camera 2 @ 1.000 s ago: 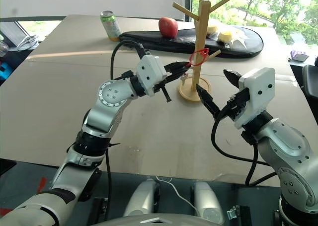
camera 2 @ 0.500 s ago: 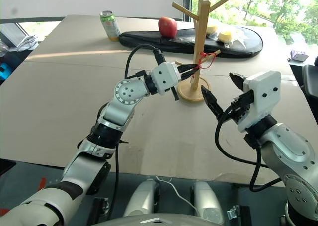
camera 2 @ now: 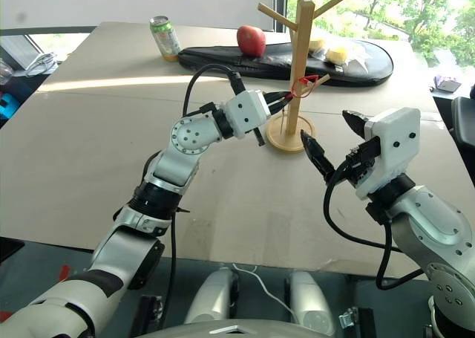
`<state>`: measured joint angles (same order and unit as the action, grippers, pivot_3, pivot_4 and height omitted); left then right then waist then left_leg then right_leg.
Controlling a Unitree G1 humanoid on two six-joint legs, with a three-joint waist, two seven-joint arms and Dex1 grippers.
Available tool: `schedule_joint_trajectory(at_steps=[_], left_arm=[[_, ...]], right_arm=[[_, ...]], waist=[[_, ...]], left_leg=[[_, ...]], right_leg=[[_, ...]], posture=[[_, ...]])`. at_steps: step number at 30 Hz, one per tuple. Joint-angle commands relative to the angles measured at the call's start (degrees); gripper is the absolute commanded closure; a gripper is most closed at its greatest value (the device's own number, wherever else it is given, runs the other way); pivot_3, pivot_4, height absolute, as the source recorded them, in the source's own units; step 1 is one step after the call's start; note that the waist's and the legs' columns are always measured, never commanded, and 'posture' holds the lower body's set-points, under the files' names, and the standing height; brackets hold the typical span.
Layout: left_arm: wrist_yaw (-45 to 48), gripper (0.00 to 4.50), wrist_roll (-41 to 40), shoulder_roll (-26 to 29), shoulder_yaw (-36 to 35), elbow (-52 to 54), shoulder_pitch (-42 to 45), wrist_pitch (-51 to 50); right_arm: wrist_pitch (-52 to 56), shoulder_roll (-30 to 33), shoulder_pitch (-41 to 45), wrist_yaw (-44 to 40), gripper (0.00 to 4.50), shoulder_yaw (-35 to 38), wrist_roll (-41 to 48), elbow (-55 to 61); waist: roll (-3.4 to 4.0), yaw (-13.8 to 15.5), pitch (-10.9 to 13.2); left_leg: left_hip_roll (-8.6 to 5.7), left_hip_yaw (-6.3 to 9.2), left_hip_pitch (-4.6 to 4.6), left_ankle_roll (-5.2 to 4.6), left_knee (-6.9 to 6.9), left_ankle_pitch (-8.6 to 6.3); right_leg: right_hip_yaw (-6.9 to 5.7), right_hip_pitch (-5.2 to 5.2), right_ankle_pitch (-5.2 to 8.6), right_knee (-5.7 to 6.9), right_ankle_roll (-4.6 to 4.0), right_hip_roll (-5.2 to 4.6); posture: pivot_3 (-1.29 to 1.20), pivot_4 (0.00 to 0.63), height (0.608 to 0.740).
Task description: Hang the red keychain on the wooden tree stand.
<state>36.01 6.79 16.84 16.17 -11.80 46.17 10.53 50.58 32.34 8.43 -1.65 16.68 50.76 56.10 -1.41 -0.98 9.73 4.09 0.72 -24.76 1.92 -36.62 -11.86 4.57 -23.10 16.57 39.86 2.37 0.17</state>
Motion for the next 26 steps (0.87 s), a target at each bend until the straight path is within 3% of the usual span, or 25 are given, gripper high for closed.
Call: schedule_joint_trajectory(at_steps=[1,8,12,15,19,26], left_arm=[[1.00,3.46,-1.09,0.56,-1.02,3.71,-0.71,-0.63],[3.47,0.13,-2.20,2.89,-1.98,6.42,-2.91,-2.79],[7.90,0.06,-9.16,6.45,-6.17,10.65,-5.20,-12.02],[11.46,0.06,-20.76,10.32,-13.37,14.86,-5.58,-29.18],[20.69,0.06,-35.39,22.17,-22.19,15.01,-4.31,-51.06],[27.60,0.06,-38.55,32.04,-26.38,6.87,-5.70,-54.06]], right_arm=[[-2.00,0.60,0.84,-0.15,0.00,0.46,0.34,0.32],[-2.93,1.56,0.68,-2.39,0.00,-0.44,-0.36,-1.82],[-3.62,5.54,-0.30,-8.06,0.00,0.54,-1.39,-5.29],[-4.32,11.07,0.19,-15.24,0.00,2.64,-1.56,-10.17],[-4.85,18.39,1.87,-25.57,0.00,4.82,-0.99,-17.93],[-8.09,19.65,2.49,-32.43,0.00,2.29,-4.31,-24.76]], waist=[[0.00,-0.02,0.00],[0.00,-0.02,0.00],[0.01,-0.25,0.00],[0.01,-0.32,0.01],[0.02,-1.20,0.05],[0.01,-1.21,0.05]], left_leg=[[0.00,0.00,0.00,0.00,0.00,0.00],[0.00,0.00,0.00,0.00,0.00,0.00],[0.01,-0.01,0.02,0.00,0.01,0.00],[0.02,0.01,0.03,0.00,-0.01,0.00],[0.04,0.05,0.00,0.00,-0.03,0.00],[0.03,0.07,0.02,-0.01,-0.01,0.00]], right_leg=[[0.00,0.00,0.00,0.00,0.00,0.00],[0.00,0.00,0.00,0.00,0.00,0.00],[0.01,0.00,0.00,0.02,0.00,0.00],[-0.02,0.00,0.00,0.04,0.00,0.00],[-0.07,0.00,0.01,0.03,0.00,0.01],[-0.12,0.01,0.02,0.01,-0.01,-0.01]], posture=[[0.00,0.150,0.740],[0.00,0.150,0.740],[0.00,0.150,0.740],[0.00,0.150,0.740],[0.00,0.150,0.740],[0.00,0.150,0.740]])
